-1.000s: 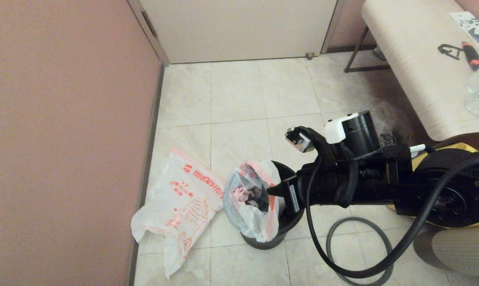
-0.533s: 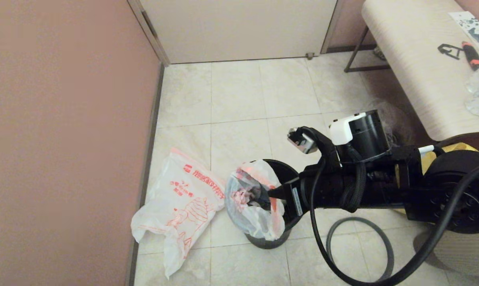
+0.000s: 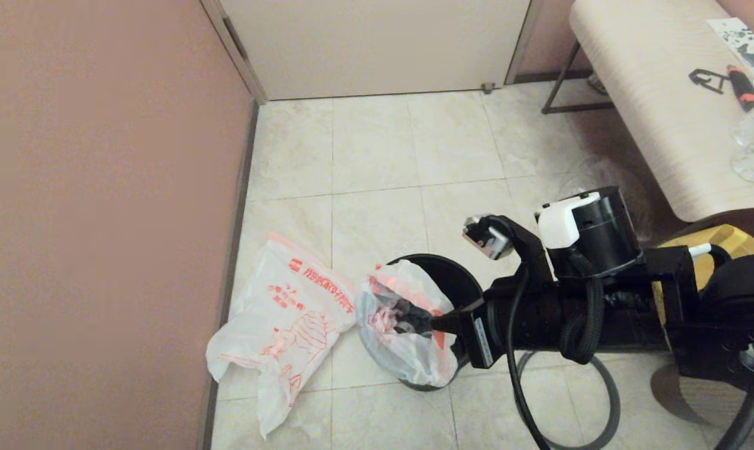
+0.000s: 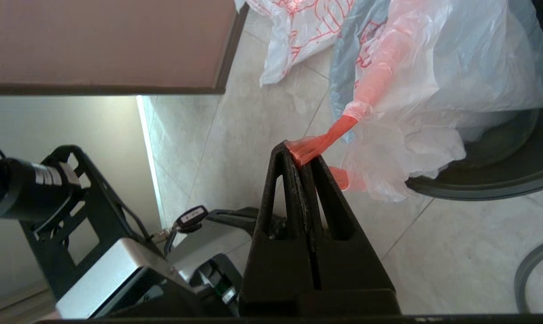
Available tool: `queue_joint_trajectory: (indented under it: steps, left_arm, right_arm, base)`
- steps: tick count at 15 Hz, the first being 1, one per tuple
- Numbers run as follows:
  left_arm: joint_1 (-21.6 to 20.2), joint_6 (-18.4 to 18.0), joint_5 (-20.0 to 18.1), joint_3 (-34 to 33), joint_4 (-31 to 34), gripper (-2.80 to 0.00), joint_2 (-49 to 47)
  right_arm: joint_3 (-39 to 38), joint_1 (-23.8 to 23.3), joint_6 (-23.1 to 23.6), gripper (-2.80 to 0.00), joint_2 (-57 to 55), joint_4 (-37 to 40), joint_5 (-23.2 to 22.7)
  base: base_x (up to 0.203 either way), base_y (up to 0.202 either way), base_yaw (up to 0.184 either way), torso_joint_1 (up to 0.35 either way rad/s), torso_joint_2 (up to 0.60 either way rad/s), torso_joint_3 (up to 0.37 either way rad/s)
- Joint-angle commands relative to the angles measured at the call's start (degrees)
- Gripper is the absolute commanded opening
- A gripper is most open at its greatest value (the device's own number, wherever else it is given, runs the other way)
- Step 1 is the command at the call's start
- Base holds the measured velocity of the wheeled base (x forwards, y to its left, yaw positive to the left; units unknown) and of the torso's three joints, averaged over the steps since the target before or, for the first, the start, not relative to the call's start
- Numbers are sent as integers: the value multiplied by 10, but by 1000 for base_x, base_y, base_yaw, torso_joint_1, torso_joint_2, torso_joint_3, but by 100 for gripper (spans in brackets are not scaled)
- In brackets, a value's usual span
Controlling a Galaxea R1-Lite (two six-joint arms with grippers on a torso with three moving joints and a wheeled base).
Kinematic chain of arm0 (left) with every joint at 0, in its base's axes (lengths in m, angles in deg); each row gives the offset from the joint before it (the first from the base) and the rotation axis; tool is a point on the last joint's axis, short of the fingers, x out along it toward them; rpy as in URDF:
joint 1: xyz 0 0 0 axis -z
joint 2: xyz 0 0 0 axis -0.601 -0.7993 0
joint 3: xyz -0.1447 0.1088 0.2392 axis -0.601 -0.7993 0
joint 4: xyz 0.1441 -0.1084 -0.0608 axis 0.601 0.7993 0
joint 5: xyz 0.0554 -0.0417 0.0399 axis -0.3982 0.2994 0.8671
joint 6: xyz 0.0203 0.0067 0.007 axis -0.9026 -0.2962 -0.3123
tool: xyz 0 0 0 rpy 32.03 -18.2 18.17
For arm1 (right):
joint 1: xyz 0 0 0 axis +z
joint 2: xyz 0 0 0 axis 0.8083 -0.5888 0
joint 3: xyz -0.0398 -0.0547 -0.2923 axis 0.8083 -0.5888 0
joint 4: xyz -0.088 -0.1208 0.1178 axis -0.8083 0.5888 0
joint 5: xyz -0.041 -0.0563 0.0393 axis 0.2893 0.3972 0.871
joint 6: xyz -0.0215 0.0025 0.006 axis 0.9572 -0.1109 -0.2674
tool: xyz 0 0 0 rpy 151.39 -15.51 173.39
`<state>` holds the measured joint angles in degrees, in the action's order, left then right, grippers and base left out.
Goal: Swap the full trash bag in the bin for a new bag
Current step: Place the trash bag on the floor
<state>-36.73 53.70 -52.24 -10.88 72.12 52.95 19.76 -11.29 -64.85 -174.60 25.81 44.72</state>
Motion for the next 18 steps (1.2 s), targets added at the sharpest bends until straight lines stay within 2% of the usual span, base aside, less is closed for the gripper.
queue_joint_trajectory:
  steps: [1, 9, 18]
  left_arm:
    - [0, 0, 0, 0, 0, -280, -1]
    - [0, 0, 0, 0, 0, -280, -1]
    - [0, 0, 0, 0, 0, -280, -1]
  right_arm:
    - [-4, 2, 0, -280, 9, -1, -1]
    - [-4, 13, 2, -280, 19, -1, 1]
    - [25, 31, 2, -280, 98, 6, 2]
  base:
    - [0, 0, 0, 0, 0, 0]
    - [0, 0, 0, 0, 0, 0]
    - [0, 0, 0, 0, 0, 0]
